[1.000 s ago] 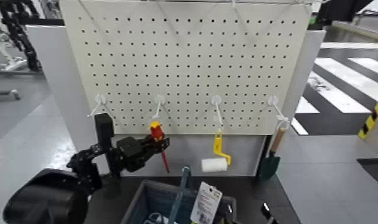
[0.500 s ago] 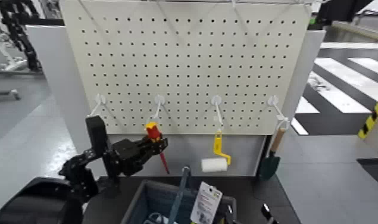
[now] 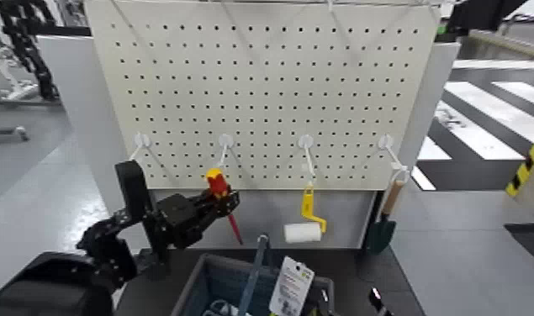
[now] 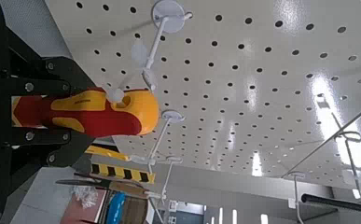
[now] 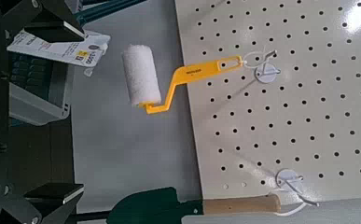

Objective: Put the red screwdriver into the crate.

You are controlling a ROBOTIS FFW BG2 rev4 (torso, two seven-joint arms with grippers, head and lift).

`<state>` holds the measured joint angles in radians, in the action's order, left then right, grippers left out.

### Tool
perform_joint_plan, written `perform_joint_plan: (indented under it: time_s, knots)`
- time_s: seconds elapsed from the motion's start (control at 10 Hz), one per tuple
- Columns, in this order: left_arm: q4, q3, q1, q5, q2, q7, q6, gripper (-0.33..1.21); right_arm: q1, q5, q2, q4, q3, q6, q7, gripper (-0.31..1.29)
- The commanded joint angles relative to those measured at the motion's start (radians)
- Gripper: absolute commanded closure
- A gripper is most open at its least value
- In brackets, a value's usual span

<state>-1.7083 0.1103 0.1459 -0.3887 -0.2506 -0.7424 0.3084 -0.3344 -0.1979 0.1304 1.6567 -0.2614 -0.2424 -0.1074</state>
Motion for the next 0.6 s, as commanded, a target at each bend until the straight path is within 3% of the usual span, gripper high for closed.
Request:
perform_joint_plan:
  time_s: [0.1,0.3,0.6]
  knots:
    - [-0.042,0.005,-0.028,-0.025,0.005,0.003,0.037,1.18,-0.002,0.000,-0.002,0.000,0.001,0.002,0.000,0.16]
    - [-0.071,-0.001,-0.060,-0.033,0.007,0.001,0.087,1.18,-0.002,-0.002,-0.002,-0.002,0.001,0.002,0.000,0.16]
    - [-0.148,-0.073,-0.126,-0.010,0.021,0.000,0.170,1.18,-0.003,-0.003,-0.003,0.000,0.002,0.002,0.000,0.16]
